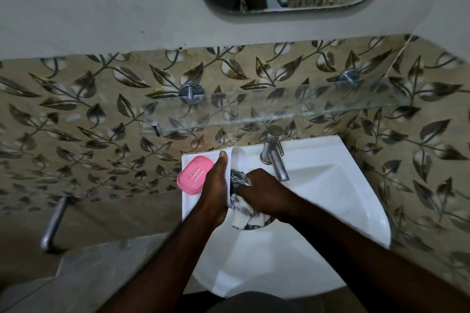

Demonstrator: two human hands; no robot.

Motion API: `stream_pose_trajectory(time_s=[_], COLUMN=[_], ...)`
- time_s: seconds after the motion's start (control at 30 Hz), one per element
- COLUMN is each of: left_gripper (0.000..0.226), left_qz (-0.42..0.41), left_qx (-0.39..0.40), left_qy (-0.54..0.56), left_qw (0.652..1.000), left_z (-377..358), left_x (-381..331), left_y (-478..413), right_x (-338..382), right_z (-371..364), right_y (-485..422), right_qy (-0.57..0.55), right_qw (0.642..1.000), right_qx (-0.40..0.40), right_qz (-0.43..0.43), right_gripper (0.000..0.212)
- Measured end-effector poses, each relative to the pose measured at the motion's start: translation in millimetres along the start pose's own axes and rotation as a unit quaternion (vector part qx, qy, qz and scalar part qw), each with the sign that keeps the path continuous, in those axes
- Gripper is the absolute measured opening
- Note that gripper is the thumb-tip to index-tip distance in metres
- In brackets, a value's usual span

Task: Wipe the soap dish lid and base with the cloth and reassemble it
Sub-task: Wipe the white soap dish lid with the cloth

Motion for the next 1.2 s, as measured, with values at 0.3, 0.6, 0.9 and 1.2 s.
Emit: stream_pose_trajectory(time_s=[0.3, 0.6, 0.9, 1.2], left_gripper=[0.050, 0.046, 0.042, 0.045], left_qz=[-0.005, 0.002, 0.039, 0.038], left_qx=[0.096, 0.042, 0.114, 0.011], left_qy=[0.024, -0.047, -0.030, -0.123], left_qw=[0.995, 0.998, 0.992, 0.992], left_z=[-27, -7, -40, -19], left_x=[-24, -36, -17, 6], left_y=[9, 8, -2, -12], right_x=[21, 44, 69, 20], right_z=[31, -1, 41, 37], right_y=[-16, 8, 25, -3], right_qy=[-0.391, 0.105, 0.421, 0.304], right_qw=[0.909, 0.951, 0.797, 0.941], right_qx=[-0.140, 0.013, -0.135, -0.104], right_qz=[0.041, 0.289, 0.411, 0.104], right_gripper=[0.017, 0.014, 0.039, 0.017])
Point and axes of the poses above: each hand's wrist, its own y-axis away from the middle knuckle, its own z-axis out of the back of the hand, x = y × z, the point moved 10 cm from there along -y, towards the middle knuckle, and after that the axes turned 10 degrees about -y, right-handed, at the moved point
